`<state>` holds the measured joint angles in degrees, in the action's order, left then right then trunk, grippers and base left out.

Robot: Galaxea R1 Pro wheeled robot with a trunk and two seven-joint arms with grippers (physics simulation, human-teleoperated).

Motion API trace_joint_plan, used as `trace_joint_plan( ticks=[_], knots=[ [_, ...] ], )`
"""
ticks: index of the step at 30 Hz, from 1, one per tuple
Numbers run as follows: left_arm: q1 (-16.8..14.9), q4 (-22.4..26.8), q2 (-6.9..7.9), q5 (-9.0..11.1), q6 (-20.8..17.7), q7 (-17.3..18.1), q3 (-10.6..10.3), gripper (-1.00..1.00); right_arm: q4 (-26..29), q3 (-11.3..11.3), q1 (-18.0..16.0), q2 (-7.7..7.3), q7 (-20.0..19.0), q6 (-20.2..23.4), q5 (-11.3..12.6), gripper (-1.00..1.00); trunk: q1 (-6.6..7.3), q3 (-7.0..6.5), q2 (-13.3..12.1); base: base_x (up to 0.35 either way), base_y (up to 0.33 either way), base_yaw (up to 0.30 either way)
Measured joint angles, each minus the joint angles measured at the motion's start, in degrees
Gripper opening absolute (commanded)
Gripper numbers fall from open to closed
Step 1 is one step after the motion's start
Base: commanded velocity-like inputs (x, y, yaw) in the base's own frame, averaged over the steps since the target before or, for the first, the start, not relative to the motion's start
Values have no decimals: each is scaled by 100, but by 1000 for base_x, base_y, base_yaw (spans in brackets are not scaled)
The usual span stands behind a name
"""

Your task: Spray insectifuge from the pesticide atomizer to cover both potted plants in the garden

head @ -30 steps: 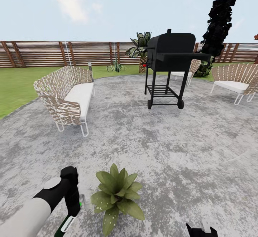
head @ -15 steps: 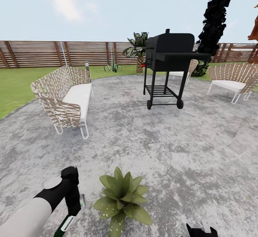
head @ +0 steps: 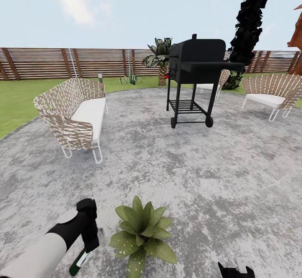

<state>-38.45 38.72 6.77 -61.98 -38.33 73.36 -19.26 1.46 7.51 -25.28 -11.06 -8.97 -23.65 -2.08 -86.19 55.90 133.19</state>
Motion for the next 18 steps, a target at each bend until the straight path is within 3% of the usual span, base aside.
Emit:
trace_joint_plan(
  ticks=[4,8,13,18],
  knots=[
    [-2,195,-69,-8,1,-5,3,-100,0,0,0,0,0,0,0,100,0,0,0,0,0,0],
    [10,108,30,-39,2,-18,16,-100,0,0,0,0,0,0,0,100,0,0,0,0,0,0],
    [16,-611,181,-27,5,-36,-2,-100,0,-1,0,0,0,0,0,100,0,0,0,0,0,0],
    [15,-1182,181,67,20,-599,-3,-100,0,0,0,0,0,0,0,100,0,0,0,0,0,0]
  ],
)
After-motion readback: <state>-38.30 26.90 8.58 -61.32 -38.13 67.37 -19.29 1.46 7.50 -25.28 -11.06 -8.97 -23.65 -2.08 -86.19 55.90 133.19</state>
